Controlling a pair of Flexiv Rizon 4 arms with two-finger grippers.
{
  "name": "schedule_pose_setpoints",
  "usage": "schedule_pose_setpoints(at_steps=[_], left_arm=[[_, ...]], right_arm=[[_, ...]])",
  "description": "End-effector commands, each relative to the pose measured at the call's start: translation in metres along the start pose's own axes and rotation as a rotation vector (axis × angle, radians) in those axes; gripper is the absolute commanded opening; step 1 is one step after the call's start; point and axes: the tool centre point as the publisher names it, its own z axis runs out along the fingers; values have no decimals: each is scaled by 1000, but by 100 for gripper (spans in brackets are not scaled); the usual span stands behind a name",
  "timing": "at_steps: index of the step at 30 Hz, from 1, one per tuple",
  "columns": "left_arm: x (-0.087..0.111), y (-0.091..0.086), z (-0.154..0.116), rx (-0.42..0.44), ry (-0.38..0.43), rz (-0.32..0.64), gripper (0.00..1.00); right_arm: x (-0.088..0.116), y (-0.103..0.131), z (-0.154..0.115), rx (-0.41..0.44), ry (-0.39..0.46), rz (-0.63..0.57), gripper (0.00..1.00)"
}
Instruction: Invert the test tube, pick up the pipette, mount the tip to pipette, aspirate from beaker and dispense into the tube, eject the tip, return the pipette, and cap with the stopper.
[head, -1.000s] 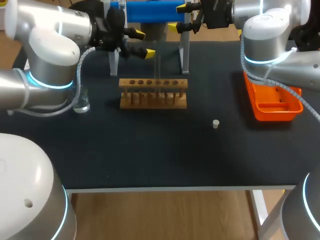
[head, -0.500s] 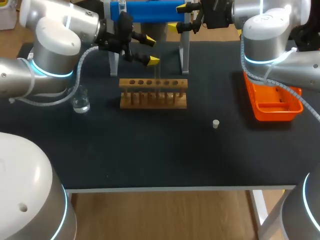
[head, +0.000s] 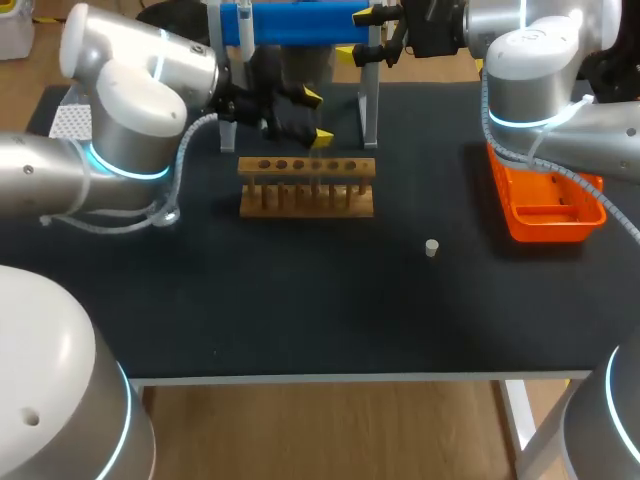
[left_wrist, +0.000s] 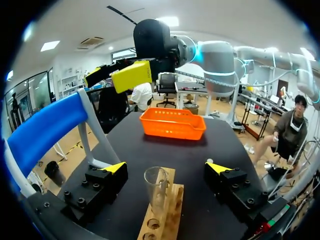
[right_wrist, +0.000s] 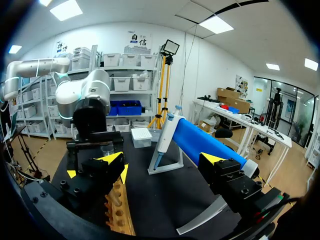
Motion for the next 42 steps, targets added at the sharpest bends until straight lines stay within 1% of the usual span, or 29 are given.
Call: schedule_pose_setpoints(at_steps=[1,7,11,15,16,24,42], left_arm=[[0,8,13,-4,-14,-5,100],[-4,18,17,-25,-41,-15,100],[-7,22,19,-31,-42,-13,100],[-9,24,20,-33,-46,-1,100],[-10,25,21,-47,-48,9,100],[-14,25,27,-60,-32,34,100],[-16,35,34,-73,-9,24,100]], right_arm=[[1,0,0,0,-3,0,100],[1,0,0,0,-3,0,100],[1,0,0,0,-3,0,100],[1,0,0,0,-3,0,100],[1,0,0,0,-3,0,100],[1,0,0,0,-3,0,100],[1,0,0,0,-3,0,100]])
